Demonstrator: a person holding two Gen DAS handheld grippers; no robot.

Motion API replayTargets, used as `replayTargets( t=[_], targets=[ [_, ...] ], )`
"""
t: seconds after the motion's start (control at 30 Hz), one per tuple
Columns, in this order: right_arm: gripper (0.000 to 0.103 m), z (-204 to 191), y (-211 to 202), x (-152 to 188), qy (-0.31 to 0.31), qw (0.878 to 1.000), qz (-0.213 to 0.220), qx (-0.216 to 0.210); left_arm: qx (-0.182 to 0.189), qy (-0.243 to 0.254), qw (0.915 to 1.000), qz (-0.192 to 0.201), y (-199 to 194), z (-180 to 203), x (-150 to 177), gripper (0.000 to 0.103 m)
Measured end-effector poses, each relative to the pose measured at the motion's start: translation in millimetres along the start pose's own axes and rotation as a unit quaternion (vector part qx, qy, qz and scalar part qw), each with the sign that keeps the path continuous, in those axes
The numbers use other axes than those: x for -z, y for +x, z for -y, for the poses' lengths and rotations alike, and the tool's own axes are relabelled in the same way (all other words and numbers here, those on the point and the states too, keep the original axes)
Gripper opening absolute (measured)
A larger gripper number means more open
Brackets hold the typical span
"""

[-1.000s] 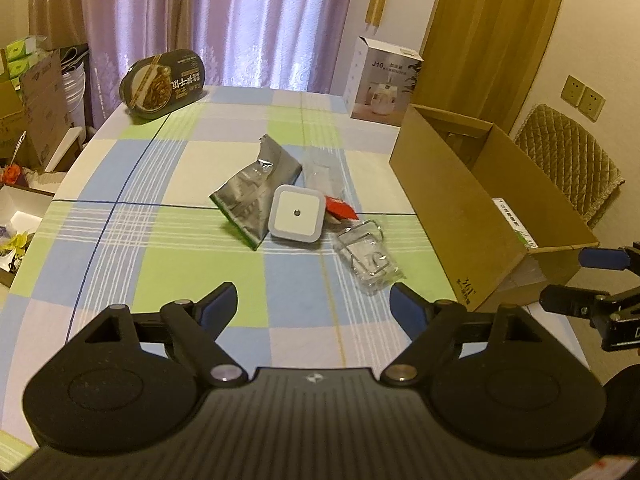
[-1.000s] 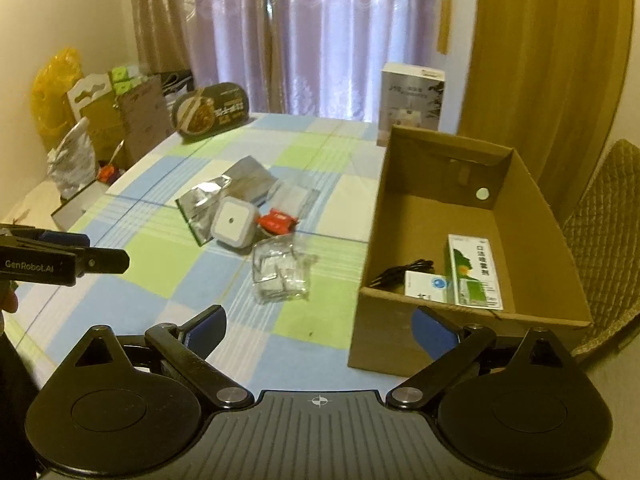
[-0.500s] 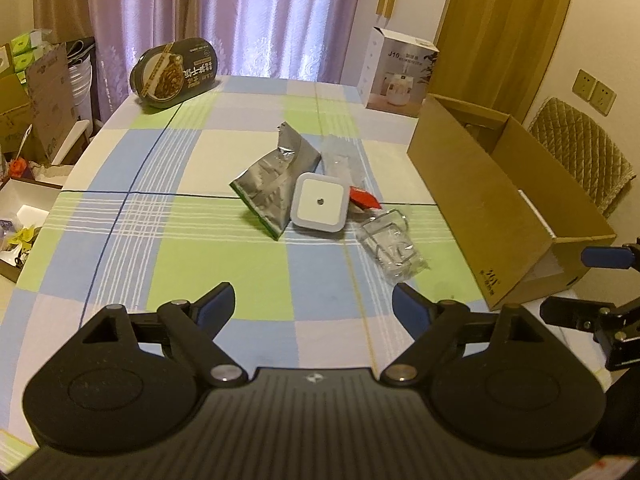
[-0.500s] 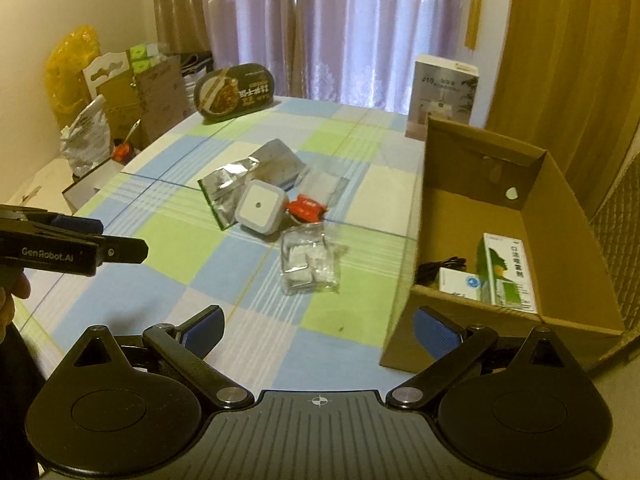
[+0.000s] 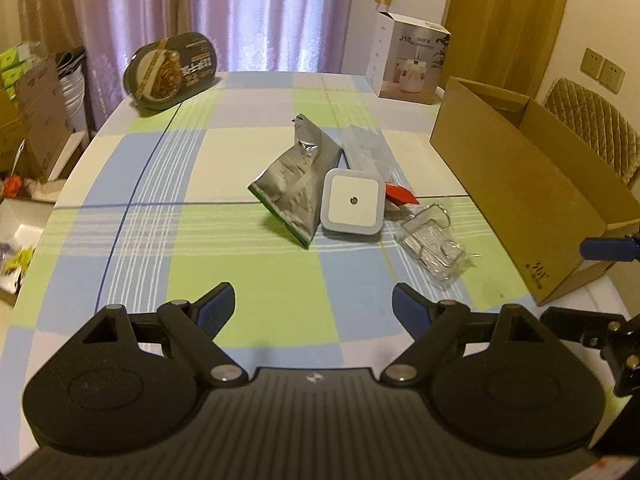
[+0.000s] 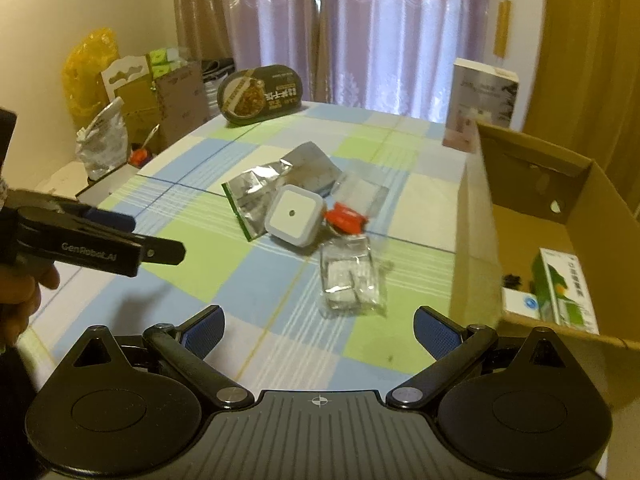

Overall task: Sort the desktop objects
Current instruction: 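Withdraw both open tools from the cardboard box back over the table, then lower left tool to the white night light while right tool reaches the clear plastic pack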

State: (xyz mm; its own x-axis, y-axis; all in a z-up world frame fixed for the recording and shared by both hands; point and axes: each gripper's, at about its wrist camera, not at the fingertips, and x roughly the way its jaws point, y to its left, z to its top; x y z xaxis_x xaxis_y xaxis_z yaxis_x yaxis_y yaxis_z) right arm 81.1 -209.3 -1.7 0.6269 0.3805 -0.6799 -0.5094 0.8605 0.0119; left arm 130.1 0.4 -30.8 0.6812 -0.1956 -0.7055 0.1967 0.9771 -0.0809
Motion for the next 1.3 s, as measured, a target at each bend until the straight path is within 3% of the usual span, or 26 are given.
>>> replayTargets(
  t=[0.17,0.27,0.5,0.73,1.0,1.3],
  targets=[
    [0.097,-4,33,3,-0.021,1.0,-0.006,0.008,-0.001,0.026,0.9997,0.001,25,-4,-4,0.083],
    [0.084,-3,53,5,-0.026,1.0,-0.009,0.014,0.006,0.038,0.9993,0.0,41,-5,-5,0.083],
    [0.069,4,95,7,-0.045,0.999,-0.016,0.025,0.033,0.066,0.9972,0.013,71,1,-18,0.076],
    [0.061,13,116,5,-0.047,0.998,-0.009,0.029,0.048,0.085,0.995,0.022,95,13,-33,0.076],
    [0.031,18,127,7,-0.055,0.998,-0.004,0.03,0.045,0.092,0.9943,0.029,113,25,-40,0.076],
    [0.028,23,116,14,-0.034,0.998,0.001,0.049,0.029,0.112,0.9928,0.031,128,43,-46,0.076]
  ],
)
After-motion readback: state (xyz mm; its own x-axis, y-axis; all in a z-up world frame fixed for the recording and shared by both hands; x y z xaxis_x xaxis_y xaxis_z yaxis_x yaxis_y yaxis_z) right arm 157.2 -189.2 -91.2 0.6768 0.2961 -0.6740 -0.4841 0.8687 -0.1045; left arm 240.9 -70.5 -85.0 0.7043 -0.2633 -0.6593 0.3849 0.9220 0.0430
